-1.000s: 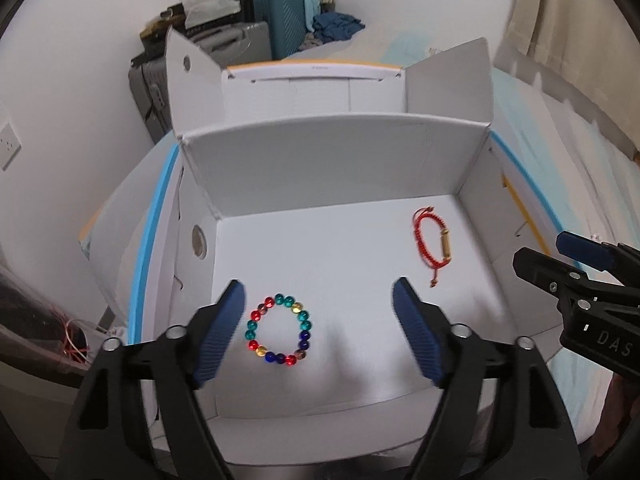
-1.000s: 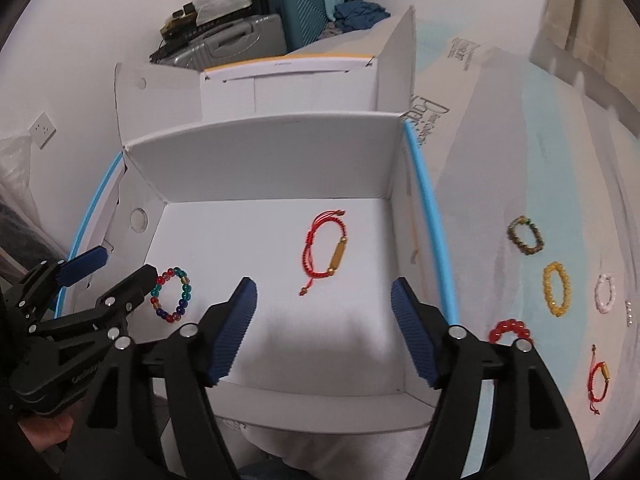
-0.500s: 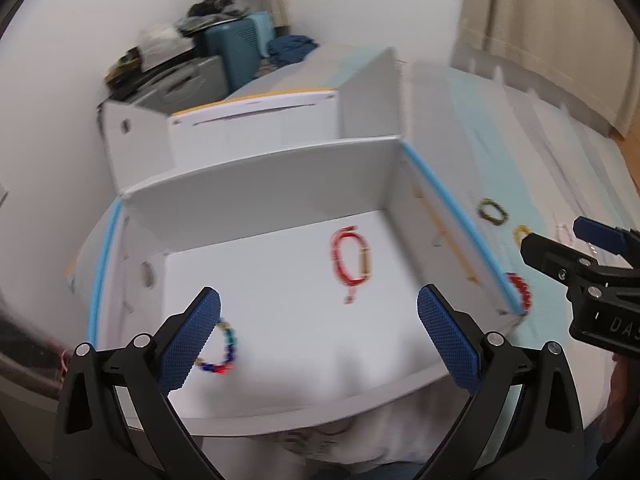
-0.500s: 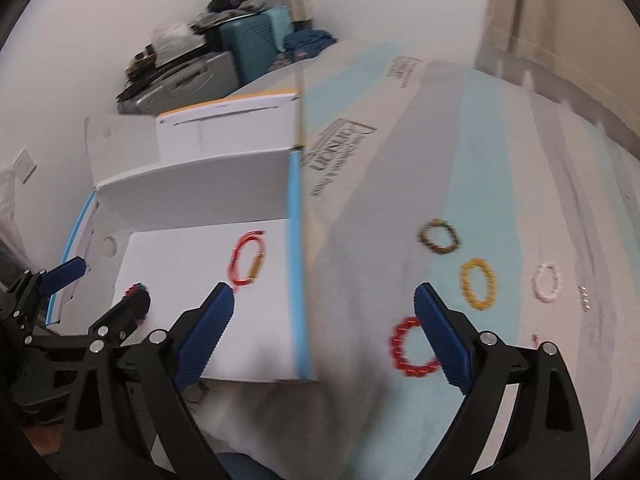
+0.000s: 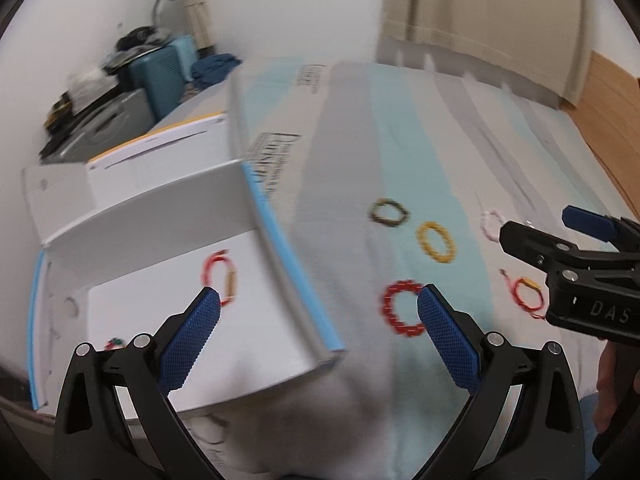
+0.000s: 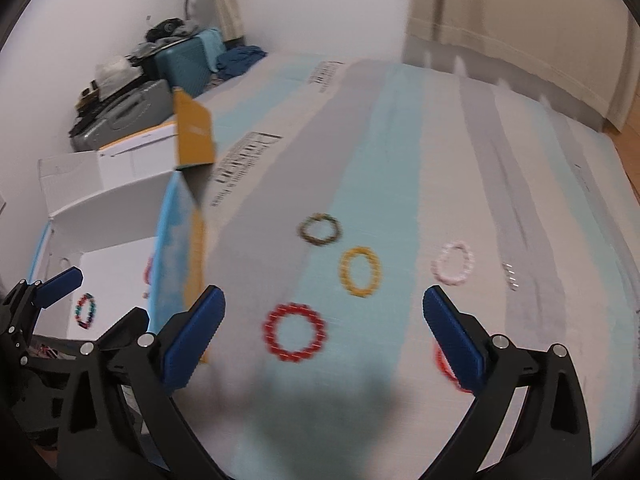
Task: Organize jewelry
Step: 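Move both tools back over the remaining bracelets on the bedspread, then grasp the red bead bracelet with the left tool while the right tool grasps the second red cord bracelet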
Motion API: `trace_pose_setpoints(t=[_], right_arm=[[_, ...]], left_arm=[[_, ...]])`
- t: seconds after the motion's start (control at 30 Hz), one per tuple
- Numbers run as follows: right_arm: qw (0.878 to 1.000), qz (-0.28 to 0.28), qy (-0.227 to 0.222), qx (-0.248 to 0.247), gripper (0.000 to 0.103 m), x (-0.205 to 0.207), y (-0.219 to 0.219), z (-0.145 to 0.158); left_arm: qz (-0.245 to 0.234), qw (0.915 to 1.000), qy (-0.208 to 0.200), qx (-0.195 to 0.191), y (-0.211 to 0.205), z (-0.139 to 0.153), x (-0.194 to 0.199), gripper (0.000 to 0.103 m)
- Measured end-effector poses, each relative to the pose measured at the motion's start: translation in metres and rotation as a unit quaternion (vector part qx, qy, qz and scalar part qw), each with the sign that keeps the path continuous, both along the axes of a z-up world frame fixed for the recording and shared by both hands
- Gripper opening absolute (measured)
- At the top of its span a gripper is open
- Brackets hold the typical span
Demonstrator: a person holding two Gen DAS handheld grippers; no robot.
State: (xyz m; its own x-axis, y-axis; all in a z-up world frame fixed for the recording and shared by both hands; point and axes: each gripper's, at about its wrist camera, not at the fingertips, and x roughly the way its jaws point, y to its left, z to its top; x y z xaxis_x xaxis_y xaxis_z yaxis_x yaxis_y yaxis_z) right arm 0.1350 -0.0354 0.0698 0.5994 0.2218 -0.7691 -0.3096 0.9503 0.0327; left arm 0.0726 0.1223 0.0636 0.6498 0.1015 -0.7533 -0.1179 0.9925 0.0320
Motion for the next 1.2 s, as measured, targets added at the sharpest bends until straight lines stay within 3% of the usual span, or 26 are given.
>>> trace_pose_setpoints(t=[0.33,0.57,0.8,1.2], right_arm=[[0.998,-0.056,0.02,-0.019,0.095,0.02,-0.083,-0.024],[0.995,-0.083,0.035,-0.035,0.095,0.03,-0.117,-0.058],[0.992,-0.094,0.062,-0.048,0.095,0.039,-0.128,-0.109],[0.991,-0.098,0.089,-0.031,0.095,0.048,-0.135,-0.162]], left_arm=[[-0.057,0.9982,0.008,-0.014,-0.073,-0.026,0.028,0.097],[-0.071,0.997,0.028,-0.014,-0.098,-0.069,0.05,0.097],[-0.072,0.9959,0.047,-0.029,-0.103,-0.108,0.069,0.097],[-0.063,0.9955,0.063,-0.03,-0.093,-0.153,0.089,0.097]])
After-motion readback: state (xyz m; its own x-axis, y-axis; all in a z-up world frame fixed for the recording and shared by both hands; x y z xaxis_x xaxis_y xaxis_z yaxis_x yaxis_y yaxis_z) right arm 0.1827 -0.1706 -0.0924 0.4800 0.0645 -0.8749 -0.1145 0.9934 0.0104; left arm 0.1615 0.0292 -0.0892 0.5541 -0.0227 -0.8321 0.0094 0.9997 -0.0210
